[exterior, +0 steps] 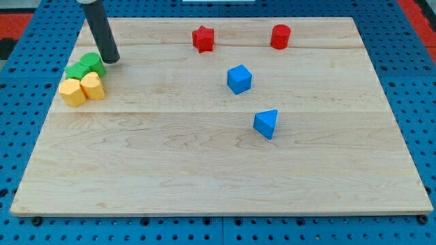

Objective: Move the red star to the center right of the board

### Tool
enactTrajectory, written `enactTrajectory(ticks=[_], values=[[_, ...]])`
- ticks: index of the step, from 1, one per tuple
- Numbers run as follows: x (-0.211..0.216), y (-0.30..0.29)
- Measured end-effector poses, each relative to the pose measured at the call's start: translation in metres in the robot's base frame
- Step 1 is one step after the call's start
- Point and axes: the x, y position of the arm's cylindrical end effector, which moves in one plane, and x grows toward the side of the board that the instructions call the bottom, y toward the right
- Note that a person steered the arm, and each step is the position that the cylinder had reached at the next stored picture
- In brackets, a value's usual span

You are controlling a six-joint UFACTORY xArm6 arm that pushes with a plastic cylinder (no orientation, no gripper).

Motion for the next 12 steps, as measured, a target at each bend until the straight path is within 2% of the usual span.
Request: enactTrajectory(ticks=[1, 3, 4, 5, 7, 9, 10, 11, 12], values=[[-0.004, 0.041], [-0.074, 0.101], [-0.085, 0.115], [-0.073, 0.158], [-0.006, 0.185], [0.044, 0.285], [0.044, 0.290], [0.044, 0.247], [0.039, 0.246]])
